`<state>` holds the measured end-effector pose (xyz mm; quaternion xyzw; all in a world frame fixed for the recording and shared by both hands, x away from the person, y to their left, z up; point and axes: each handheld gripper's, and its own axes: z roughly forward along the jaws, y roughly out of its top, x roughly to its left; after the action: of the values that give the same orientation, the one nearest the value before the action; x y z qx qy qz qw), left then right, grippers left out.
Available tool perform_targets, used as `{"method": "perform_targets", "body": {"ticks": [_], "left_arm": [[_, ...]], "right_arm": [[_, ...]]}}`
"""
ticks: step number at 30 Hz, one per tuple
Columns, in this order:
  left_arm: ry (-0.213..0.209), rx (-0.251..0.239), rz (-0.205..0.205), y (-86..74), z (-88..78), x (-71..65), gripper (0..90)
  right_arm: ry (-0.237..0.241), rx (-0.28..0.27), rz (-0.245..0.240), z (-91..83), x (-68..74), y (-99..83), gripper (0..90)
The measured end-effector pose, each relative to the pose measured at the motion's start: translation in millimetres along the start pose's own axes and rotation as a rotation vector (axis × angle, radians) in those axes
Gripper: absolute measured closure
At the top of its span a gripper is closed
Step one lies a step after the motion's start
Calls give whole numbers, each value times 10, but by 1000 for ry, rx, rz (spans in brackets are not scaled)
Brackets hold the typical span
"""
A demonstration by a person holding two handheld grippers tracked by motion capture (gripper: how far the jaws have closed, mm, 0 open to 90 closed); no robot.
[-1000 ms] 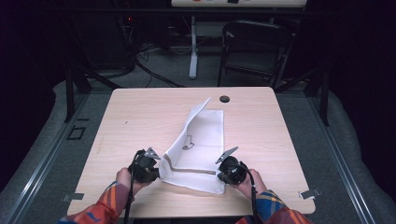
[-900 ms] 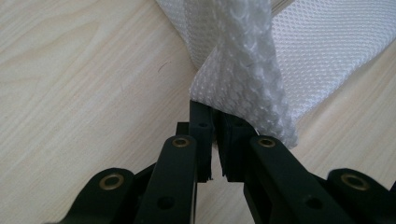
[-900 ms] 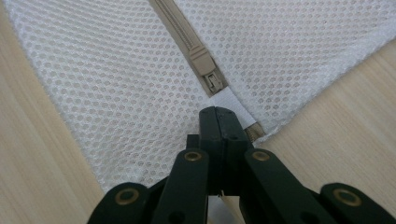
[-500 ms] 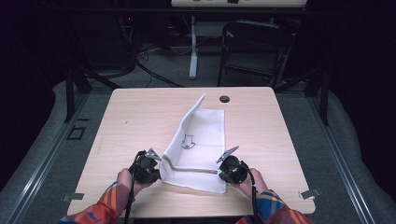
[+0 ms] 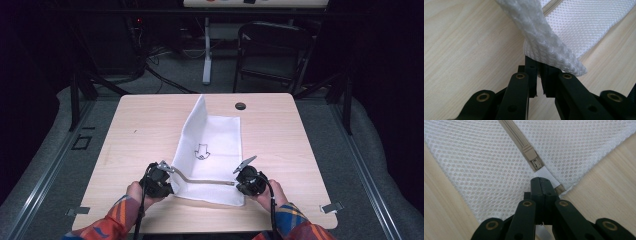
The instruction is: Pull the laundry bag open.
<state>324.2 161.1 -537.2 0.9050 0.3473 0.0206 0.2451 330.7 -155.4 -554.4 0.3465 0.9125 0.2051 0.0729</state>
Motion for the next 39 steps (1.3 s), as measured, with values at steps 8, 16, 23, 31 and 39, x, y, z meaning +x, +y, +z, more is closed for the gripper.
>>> {"method": "perform_targets", "body": {"ticks": [8,16,23,31,39], "left_arm": [[-1,-4,13,3,-4,-28,823],[-13,7,11,-19,-29,-28,803],[-19,-2,14,-51,-114,-31,750],[-35,-49,-15,-185,-356,-24,568],[-12,-127,-40,-204,-566,17,286]], "right_arm": [[-7,-1,-6,-5,-20,-11,900],[0,-9,-17,-5,-40,-22,900],[3,-23,-22,-6,-73,-42,900],[18,-18,-27,-19,-117,-49,892],[24,-33,-7,-60,-109,-15,738]]}}
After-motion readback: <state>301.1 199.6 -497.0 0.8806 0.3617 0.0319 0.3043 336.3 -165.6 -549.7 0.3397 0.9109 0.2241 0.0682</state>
